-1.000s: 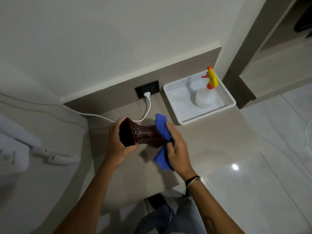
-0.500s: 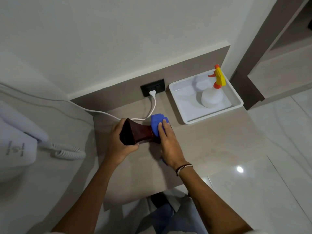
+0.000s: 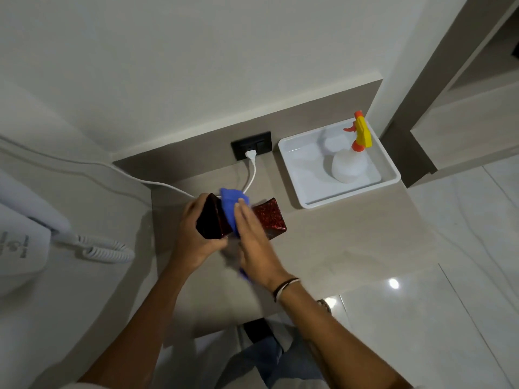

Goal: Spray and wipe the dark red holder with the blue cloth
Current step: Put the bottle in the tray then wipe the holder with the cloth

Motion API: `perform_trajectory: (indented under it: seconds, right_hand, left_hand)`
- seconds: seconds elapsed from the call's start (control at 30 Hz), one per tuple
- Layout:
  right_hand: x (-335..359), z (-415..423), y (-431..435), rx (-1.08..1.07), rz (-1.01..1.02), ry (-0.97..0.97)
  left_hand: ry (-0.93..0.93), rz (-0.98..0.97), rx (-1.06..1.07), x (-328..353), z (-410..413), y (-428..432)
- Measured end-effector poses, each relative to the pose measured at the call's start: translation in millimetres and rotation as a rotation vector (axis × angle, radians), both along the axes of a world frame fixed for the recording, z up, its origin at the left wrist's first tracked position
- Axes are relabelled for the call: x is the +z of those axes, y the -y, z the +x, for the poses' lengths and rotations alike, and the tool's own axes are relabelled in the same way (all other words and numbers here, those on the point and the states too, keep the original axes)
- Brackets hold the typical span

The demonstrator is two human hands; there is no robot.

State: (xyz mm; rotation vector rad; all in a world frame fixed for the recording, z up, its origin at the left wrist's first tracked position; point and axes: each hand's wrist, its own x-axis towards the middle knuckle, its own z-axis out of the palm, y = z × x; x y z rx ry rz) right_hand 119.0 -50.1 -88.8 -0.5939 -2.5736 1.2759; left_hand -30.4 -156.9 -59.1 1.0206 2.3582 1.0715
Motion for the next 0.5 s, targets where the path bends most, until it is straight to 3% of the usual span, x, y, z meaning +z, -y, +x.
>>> perform_trajectory:
  seconds: [0.13,0.23,0.3,0.5]
  right_hand:
    - [2.1,-4.5,1.6,0.061,0.036,-0.143]
    - [-19.3,17.5,-45.5,-0.022,0.087,0.107]
    - [-26.6,34.1,-71.8,-0.192,-0.08,0.2]
    - [-38.2,70.2,-85.1,-0.448,-0.565,0.143]
  left_hand:
    - [0.024,-0.025,0.023,3.3,-2.3,2.2]
    - [0.001,-0.026,0.015,-5.1,-6.1,4.4]
    - [0.014,-0.025,0.005,-6.3,-6.0,-0.2]
    - [0.216,0.059,0.203,-7.2,-13.6,-4.4]
